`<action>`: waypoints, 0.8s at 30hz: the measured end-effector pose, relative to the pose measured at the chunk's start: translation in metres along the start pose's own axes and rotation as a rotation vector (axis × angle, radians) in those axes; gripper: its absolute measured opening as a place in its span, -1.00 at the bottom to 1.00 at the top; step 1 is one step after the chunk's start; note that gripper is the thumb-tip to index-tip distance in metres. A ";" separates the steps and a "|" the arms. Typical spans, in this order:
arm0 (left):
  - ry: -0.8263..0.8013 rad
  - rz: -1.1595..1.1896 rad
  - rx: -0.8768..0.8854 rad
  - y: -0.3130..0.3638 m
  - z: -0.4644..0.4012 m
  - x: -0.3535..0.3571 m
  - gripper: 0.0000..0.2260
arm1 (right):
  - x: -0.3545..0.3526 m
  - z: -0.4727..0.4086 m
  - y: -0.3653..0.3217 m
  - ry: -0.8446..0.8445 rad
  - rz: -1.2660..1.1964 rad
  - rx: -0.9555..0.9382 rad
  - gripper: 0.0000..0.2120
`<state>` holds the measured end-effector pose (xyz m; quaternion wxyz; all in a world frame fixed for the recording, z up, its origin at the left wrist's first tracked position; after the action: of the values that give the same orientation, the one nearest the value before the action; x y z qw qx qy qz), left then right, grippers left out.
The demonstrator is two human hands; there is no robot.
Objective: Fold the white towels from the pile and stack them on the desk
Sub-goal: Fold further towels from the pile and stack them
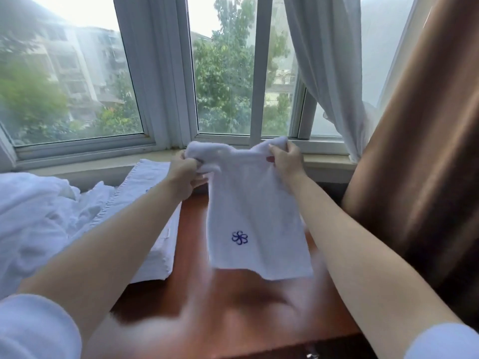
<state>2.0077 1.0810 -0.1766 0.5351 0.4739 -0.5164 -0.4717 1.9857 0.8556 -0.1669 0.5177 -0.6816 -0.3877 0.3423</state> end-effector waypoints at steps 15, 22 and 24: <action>0.066 -0.380 -0.512 -0.222 0.087 -0.067 -0.59 | -0.094 0.103 0.228 0.126 0.226 0.762 -0.81; -0.020 -0.168 -0.592 -0.234 0.090 -0.067 -0.70 | -0.094 0.136 0.252 0.072 0.189 0.847 -0.45; -0.104 -0.113 -0.624 -0.230 0.086 -0.065 -0.62 | -0.089 0.131 0.248 0.093 0.082 0.855 -0.49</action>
<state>1.9171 1.1193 -0.4108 0.6002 0.2902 -0.3465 -0.6599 1.8736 0.7939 -0.4323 0.7563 -0.4355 -0.1600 0.4612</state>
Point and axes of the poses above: each hand's wrist, its own z-axis away from the middle knuckle, its own x-axis out of the palm, y = z × x, the point moved 3 cm from there along -z, towards the middle knuckle
